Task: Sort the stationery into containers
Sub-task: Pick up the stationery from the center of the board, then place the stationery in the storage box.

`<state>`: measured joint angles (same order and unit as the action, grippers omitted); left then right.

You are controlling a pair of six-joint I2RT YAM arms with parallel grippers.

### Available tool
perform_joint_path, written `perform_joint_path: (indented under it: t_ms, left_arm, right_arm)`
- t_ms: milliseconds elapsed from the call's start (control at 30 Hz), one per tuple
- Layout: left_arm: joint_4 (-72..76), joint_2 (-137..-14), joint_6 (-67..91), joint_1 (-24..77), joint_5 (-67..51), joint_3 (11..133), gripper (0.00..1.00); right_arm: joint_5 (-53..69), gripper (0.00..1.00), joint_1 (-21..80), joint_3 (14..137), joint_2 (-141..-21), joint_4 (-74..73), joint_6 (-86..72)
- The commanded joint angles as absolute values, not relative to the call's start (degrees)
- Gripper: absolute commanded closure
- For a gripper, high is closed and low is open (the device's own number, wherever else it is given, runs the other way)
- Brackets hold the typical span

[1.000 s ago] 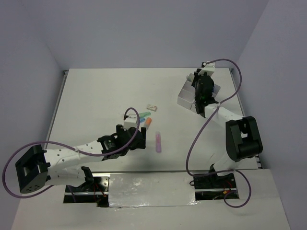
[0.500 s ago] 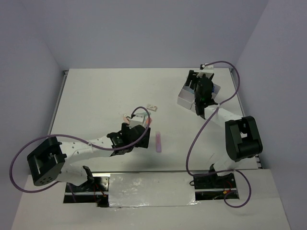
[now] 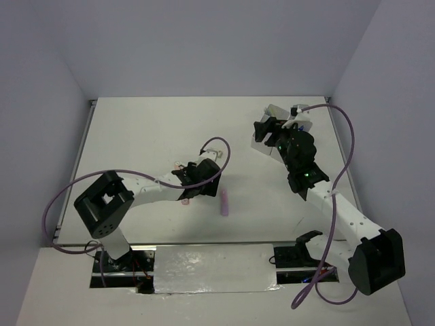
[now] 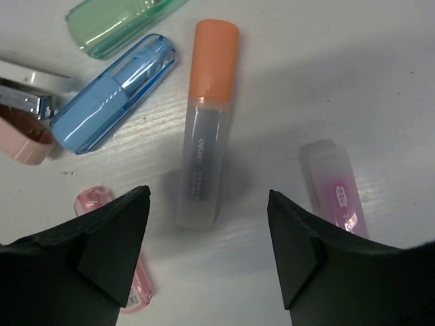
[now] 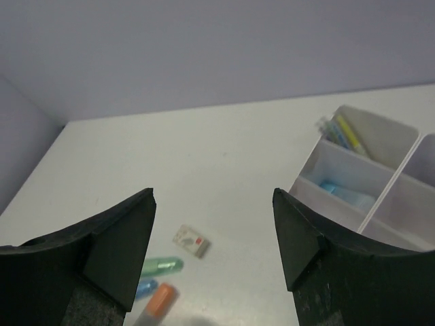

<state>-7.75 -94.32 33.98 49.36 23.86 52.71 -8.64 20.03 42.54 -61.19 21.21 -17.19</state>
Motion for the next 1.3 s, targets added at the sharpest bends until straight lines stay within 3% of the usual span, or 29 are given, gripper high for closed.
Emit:
perform_joint_path:
  t_ms: [0,267,333,400,467,533,633,667,1033,1267]
  left_arm:
    - [-7.4,-97.6,32.0,48.9,22.4,55.8,0.19]
    - [-8.6,-101.4,35.1,48.8,21.4,54.7,0.51]
    - [-8.6,-100.6,35.4,49.0,21.4,53.3,0.64]
    - [-8.4,-98.3,36.0,49.5,21.7,51.4,0.83]
    - [-8.0,-96.2,36.4,50.4,22.4,49.8,0.94]
    - [-7.6,-92.2,36.9,51.1,22.9,48.6,0.99]
    - [-5.1,-85.6,37.1,52.9,24.0,45.7,0.99]
    - [-3.0,-82.2,37.0,53.3,23.8,45.0,0.99]
    - [9.8,-68.1,35.2,54.0,21.0,36.0,1.0]
    - [14.8,-62.8,33.4,54.0,17.9,33.2,1.0]
  right_arm:
    - [-8.0,0.23,22.1,41.0,-58.5,13.1,-19.5]
    - [-5.3,0.23,23.6,41.7,-52.8,6.1,-22.6]
    - [-4.0,0.23,23.6,41.5,-51.9,5.4,-23.9]
    - [-1.2,0.23,23.6,40.3,-50.8,6.1,-26.0]
    - [2.1,0.23,23.8,38.2,-51.0,8.4,-27.5]
    - [1.7,0.23,25.5,36.6,-52.1,9.6,-30.8]
    - [0.1,0.13,31.2,36.3,-58.2,11.8,-33.5]
    - [-1.4,0.01,32.6,36.4,-59.6,12.5,-34.7]
    - [5.2,0.01,40.8,38.2,-73.0,23.7,-41.3]
    - [7.8,0.09,41.6,39.4,-78.2,26.5,-43.7]
